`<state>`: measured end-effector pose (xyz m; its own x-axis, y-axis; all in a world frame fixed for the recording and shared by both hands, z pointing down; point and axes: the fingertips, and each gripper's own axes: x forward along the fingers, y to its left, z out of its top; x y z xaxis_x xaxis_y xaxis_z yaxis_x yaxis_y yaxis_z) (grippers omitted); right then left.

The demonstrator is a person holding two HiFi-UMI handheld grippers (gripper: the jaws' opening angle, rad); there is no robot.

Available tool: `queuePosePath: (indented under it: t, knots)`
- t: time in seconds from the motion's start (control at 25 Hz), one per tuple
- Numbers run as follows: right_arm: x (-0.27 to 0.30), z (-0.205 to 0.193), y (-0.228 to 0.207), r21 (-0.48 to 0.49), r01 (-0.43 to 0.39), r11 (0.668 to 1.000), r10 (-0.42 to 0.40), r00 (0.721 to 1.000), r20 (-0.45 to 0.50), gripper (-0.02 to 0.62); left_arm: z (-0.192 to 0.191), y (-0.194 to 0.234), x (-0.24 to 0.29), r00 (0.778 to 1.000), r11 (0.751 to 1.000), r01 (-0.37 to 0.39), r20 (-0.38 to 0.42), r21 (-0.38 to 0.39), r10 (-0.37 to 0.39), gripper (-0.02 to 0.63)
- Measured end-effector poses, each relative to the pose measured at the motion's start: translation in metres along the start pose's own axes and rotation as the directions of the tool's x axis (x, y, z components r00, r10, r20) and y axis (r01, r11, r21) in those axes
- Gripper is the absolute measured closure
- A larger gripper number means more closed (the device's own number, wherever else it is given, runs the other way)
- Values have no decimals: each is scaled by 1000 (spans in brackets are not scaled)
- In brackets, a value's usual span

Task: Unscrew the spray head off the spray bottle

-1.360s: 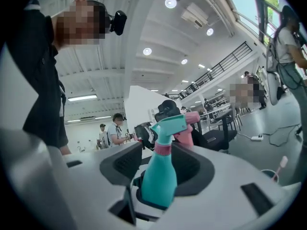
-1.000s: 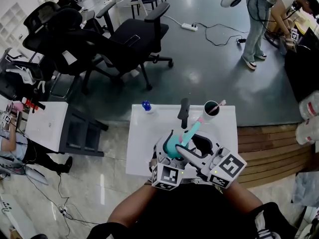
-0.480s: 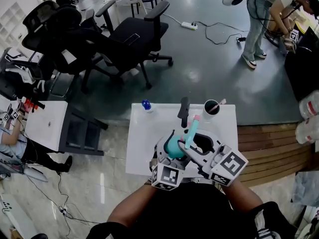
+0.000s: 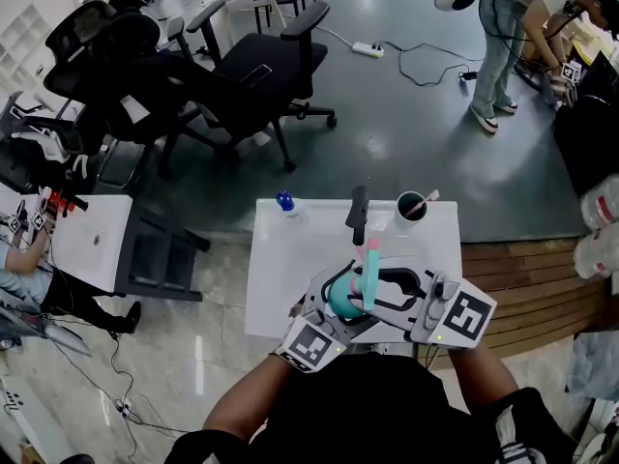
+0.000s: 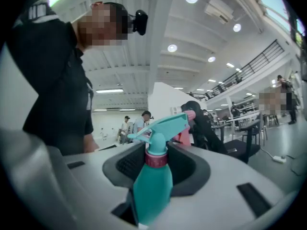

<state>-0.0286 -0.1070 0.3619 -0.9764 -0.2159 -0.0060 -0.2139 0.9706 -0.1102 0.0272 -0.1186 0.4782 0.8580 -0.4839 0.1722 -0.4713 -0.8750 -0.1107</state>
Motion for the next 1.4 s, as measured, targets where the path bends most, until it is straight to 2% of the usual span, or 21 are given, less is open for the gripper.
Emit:
queuePosePath:
  t: [0.12, 0.24, 0.36, 0.48, 0.56, 0.64, 0.76, 0.84, 0.96, 1.08, 1.2, 1.28, 1.32, 1.4]
  knots:
    - [-6, -1, 20, -50, -142, 989, 140, 989, -38, 448, 3, -22, -7, 989, 989, 145, 23, 41, -146, 138]
    - [-12, -6, 31, -87, -240, 967, 233, 969, -86, 448, -1, -38, -12, 966, 966, 256, 25, 44, -257, 138]
    - [-15, -9, 39, -114, -314, 943, 301, 946, -118, 448, 15, -47, -15, 943, 946, 324, 82, 5, -324, 138]
    - [-19, -8, 45, -89, -353, 931, 342, 932, -117, 446, 18, -57, -18, 926, 929, 369, 87, -8, -367, 138]
    - [-19, -7, 45, -67, -349, 935, 341, 934, -106, 445, 15, -55, -18, 934, 936, 352, 69, 6, -352, 138]
    - [-15, -8, 42, -61, -316, 947, 310, 946, -95, 427, 6, -46, -17, 952, 952, 304, 39, 22, -305, 138]
    - [-9, -12, 32, -52, -234, 971, 230, 971, -67, 355, -5, -27, -13, 981, 981, 193, 12, 20, -193, 138]
    - [-6, -15, 24, -45, -158, 986, 156, 987, -42, 347, -10, -16, -10, 992, 992, 128, 3, 11, -128, 138]
    - [-3, -15, 13, 32, -65, 997, 65, 998, 21, 347, -15, -5, -8, 998, 998, 60, -19, 12, -60, 138]
    - [-3, -12, 5, 138, -21, 990, 8, 996, 94, 348, -20, 3, -7, 999, 1000, 19, -37, 10, -18, 138]
    - [-7, -12, -8, 203, 22, 979, -53, 987, 150, 373, -30, 4, -6, 998, 1000, -5, -64, 15, 6, 138]
    - [-10, -14, -15, 232, 58, 971, -97, 983, 157, 403, -36, 2, -6, 997, 1000, -8, -82, 19, 9, 138]
    - [-11, -14, -17, 235, 74, 969, -112, 982, 154, 450, -37, 1, -6, 996, 1000, -6, -84, 21, 8, 138]
    - [-11, -16, -17, 226, 88, 970, -123, 982, 145, 453, -37, 1, -6, 997, 1000, -3, -82, 22, 5, 138]
